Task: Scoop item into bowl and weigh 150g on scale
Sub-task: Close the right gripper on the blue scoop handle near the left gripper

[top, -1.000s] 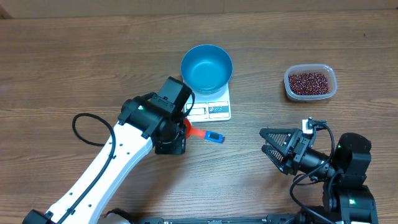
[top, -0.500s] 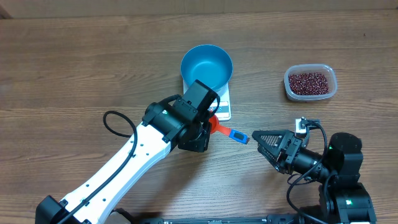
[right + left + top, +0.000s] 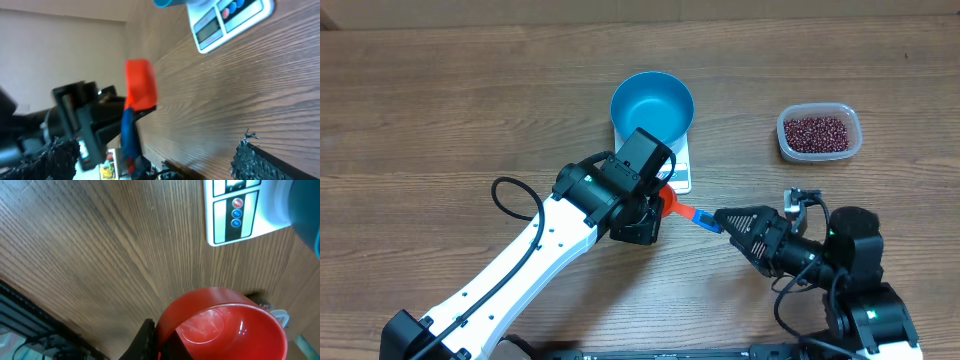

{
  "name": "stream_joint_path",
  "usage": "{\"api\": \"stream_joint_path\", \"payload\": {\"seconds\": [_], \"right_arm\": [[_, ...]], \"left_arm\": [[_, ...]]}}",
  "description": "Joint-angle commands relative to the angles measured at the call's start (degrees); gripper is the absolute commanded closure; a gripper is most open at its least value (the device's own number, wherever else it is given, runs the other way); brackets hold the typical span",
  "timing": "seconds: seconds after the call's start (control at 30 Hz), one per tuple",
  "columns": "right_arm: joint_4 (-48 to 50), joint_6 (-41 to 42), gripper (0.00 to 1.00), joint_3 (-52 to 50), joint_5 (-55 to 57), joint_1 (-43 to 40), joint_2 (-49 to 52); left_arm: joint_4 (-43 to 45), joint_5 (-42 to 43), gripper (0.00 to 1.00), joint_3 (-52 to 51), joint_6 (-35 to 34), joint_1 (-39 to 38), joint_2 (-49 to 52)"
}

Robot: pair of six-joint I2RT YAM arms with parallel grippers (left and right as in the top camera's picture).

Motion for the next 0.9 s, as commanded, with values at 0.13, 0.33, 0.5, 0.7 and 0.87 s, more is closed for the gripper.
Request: {"api": "stream_joint_path", "payload": {"seconds": [0.13,0.33,0.5,0.7,0.87], "right_arm": [[2.56,-0.68,0.06,1.42,-0.52,0.35,5.38],[4.98,-1.31,0.13,1.42,-2.56,0.35,7.39],[6.36,-2.82,0.13,1.42,-3.85,0.35,7.37],[8.63,-2.84,0.13,1.42,-4.96,0.35,7.37],[10.47,-4.2,0.14,1.42,-7.93,0.35,7.37]], "left_arm": [[0.39,1.51,0.96,0.85,-0.81,-1.84,0.5],[1.07,0.22,0.96,0.85,-0.81,-2.38,0.52],[1.05,-0.39,0.96,0.85,-0.81,-2.38,0.52],[1.05,-0.39,0.96,0.85,-0.81,-2.38,0.52],[1.75,-0.39,0.96,0.85,-0.81,-2.4,0.55]]}}
